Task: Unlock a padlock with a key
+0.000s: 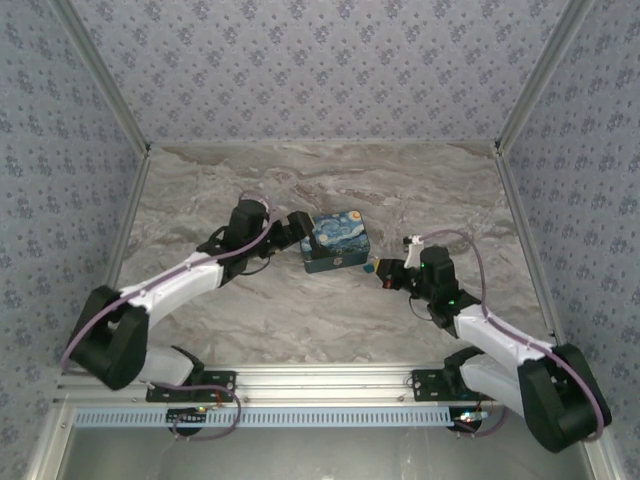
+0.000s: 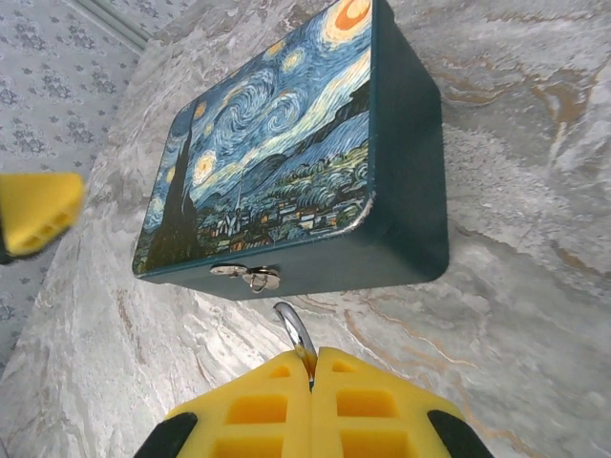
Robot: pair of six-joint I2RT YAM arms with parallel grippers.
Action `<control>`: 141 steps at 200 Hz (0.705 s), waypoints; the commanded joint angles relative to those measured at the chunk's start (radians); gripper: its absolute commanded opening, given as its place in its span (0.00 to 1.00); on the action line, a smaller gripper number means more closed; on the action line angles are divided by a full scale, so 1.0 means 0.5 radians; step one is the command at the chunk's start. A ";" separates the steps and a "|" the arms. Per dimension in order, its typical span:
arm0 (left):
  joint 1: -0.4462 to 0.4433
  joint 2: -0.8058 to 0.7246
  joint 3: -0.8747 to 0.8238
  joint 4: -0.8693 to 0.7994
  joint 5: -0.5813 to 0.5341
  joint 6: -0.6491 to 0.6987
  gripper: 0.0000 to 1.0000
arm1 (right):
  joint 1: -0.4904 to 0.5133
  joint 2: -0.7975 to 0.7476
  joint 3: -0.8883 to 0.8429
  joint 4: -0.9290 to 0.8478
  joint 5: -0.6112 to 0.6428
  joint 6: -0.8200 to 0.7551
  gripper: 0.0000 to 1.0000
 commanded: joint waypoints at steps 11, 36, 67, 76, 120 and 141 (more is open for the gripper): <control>0.007 -0.313 -0.037 -0.129 -0.186 0.289 0.99 | -0.067 -0.233 0.251 -0.683 -0.138 -0.177 0.02; 0.009 -0.487 -0.072 -0.190 -0.207 0.423 0.99 | -0.085 -0.275 0.471 -1.105 -0.226 -0.315 0.02; 0.019 -0.654 -0.133 -0.268 -0.303 0.504 1.00 | -0.086 -0.252 0.715 -1.533 -0.335 -0.465 0.01; 0.026 -0.690 -0.154 -0.289 -0.317 0.514 1.00 | -0.084 -0.245 0.773 -1.658 -0.354 -0.489 0.01; 0.062 -0.807 -0.230 -0.315 -0.321 0.522 0.99 | -0.072 -0.185 0.912 -2.126 -0.404 -0.526 0.00; 0.075 -0.823 -0.241 -0.328 -0.321 0.526 0.99 | -0.028 -0.126 0.893 -2.199 -0.401 -0.511 0.00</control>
